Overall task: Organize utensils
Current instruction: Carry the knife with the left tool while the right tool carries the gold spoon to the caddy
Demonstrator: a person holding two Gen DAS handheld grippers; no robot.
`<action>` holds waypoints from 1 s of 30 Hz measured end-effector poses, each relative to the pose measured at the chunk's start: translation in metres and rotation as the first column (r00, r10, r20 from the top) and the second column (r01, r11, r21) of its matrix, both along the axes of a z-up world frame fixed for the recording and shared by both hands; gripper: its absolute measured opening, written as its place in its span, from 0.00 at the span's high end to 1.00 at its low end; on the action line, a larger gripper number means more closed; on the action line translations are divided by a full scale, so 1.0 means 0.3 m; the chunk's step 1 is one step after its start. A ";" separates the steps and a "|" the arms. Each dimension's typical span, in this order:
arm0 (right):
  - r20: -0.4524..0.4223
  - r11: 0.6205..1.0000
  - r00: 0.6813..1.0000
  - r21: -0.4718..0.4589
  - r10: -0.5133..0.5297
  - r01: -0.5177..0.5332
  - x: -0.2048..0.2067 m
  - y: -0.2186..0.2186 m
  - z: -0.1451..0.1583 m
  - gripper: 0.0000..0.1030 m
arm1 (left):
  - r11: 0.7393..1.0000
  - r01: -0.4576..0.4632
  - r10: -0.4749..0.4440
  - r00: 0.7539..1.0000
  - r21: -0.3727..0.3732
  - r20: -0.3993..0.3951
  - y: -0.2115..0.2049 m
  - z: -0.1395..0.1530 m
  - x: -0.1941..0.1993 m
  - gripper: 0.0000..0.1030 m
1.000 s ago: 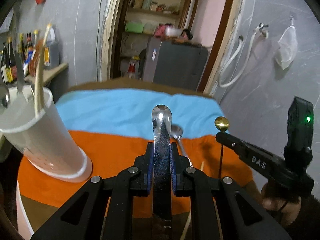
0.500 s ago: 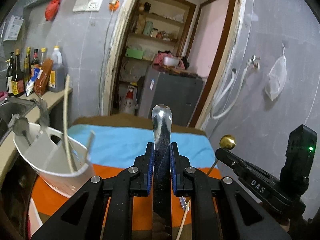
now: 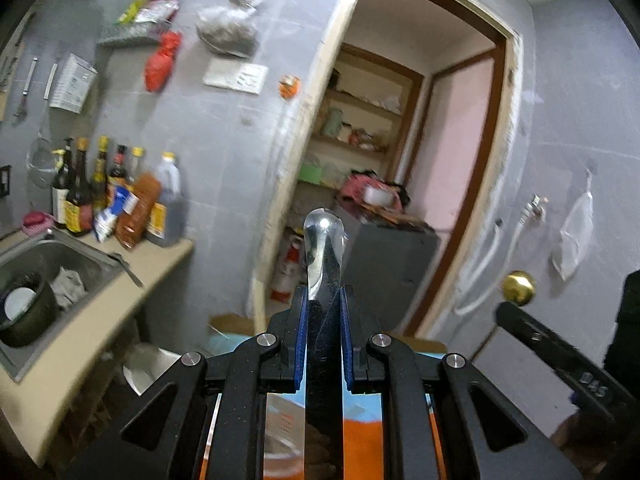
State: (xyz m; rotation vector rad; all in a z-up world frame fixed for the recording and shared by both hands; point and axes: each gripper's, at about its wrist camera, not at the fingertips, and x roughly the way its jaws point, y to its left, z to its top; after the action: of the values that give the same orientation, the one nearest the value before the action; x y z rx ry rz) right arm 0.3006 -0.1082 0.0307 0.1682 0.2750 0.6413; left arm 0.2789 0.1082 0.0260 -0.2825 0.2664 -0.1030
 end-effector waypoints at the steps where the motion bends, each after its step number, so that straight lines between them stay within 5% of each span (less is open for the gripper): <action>1: 0.009 1.000 1.000 -0.002 0.010 -0.010 -0.001 0.021 0.007 1.00 | 1.000 -0.019 0.019 1.000 -0.003 0.008 0.041 0.001 0.004 0.89; 18: 0.004 0.993 0.996 -0.077 0.086 -0.085 0.034 0.274 -0.079 0.99 | 0.978 -0.154 0.159 0.987 -0.139 0.030 0.406 -0.107 0.090 0.89; 30: -0.052 0.980 0.997 -0.191 0.053 -0.062 0.072 0.350 -0.221 0.99 | 0.973 -0.222 0.226 0.972 -0.062 0.058 0.356 -0.231 0.108 0.89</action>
State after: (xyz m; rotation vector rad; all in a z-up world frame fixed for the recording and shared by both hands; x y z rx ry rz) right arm 0.3223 -0.0034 -0.0358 -0.0104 0.3858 0.6650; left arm 0.3113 0.2149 -0.0434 -0.3620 0.1657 0.1037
